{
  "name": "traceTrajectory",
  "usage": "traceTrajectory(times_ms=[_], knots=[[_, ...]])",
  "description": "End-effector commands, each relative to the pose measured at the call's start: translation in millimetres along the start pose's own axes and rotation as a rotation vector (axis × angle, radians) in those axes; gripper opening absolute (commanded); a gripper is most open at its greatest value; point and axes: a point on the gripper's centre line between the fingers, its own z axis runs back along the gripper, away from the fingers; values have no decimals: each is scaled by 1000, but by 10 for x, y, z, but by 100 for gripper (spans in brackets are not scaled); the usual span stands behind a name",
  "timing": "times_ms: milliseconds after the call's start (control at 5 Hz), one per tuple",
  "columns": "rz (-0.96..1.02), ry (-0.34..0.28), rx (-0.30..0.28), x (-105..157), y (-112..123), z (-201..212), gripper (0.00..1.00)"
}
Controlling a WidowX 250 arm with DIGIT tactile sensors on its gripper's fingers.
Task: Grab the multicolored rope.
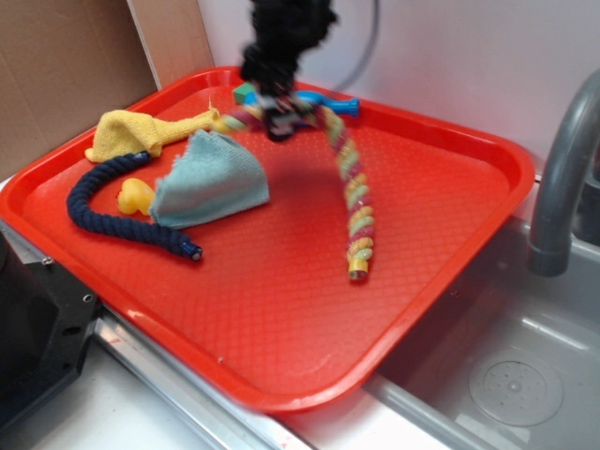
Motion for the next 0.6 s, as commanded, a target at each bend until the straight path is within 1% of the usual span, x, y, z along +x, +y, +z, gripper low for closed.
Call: traceTrajectory(times_ms=[0,200,400], knots=[[501,59,-59,-790,-52,1013,0],[757,-1,-106,-855,-287,1060,0],[727,37,-71,-850,-431,1018,0]])
